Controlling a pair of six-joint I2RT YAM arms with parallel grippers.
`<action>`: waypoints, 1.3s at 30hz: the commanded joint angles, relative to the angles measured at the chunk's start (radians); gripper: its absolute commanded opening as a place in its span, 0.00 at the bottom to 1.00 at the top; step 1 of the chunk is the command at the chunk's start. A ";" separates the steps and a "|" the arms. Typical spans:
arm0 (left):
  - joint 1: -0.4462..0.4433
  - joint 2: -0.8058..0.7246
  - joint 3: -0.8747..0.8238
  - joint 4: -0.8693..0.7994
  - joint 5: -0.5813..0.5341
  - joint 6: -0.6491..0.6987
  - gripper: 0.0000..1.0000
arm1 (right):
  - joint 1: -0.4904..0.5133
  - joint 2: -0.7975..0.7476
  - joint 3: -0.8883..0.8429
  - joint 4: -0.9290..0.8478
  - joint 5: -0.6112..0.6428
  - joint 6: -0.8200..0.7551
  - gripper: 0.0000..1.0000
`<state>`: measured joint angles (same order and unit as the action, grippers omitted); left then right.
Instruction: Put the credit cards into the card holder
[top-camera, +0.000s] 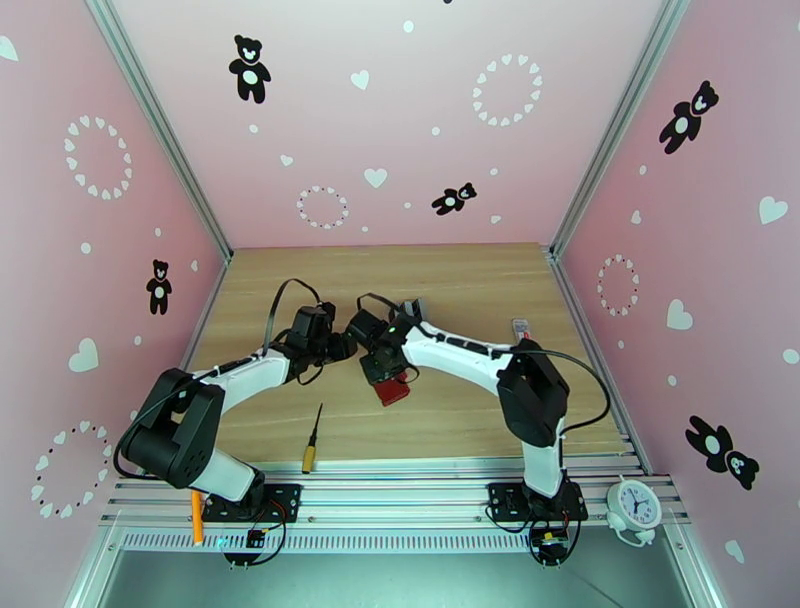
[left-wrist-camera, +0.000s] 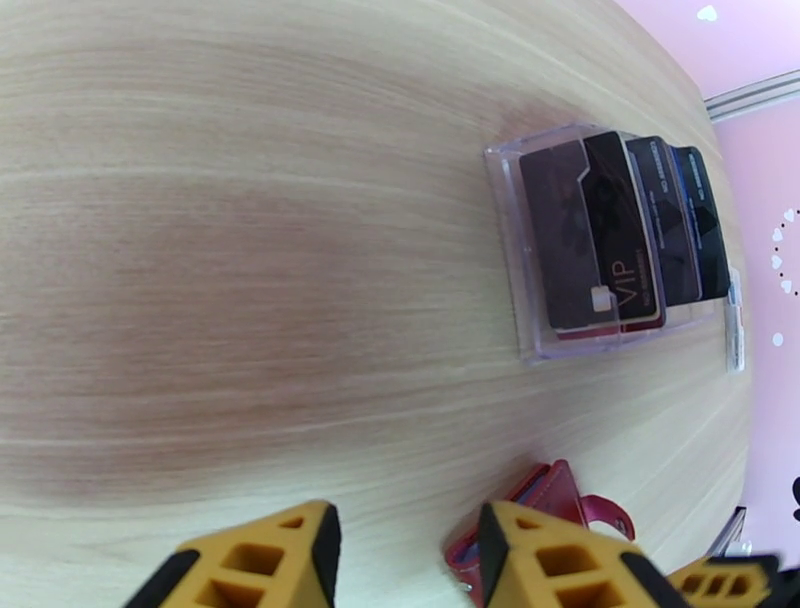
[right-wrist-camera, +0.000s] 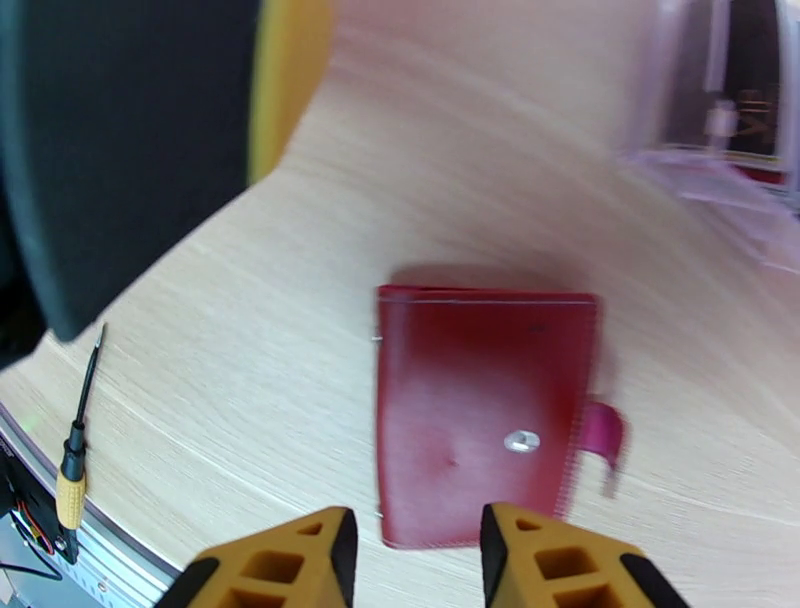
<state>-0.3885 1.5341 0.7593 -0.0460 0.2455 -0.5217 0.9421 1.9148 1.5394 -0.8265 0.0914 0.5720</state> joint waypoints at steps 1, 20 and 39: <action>-0.001 0.024 0.039 -0.047 0.033 0.024 0.44 | -0.024 -0.061 -0.014 -0.058 0.043 -0.037 0.38; -0.066 0.183 0.186 -0.176 0.176 0.015 0.43 | -0.106 -0.069 -0.109 -0.017 -0.010 -0.135 0.28; -0.166 0.056 0.087 -0.248 0.022 -0.113 0.44 | -0.123 -0.101 -0.171 0.030 -0.034 -0.177 0.27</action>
<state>-0.5419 1.6112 0.8627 -0.2745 0.2977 -0.6086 0.8234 1.8523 1.3758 -0.8074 0.0704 0.4080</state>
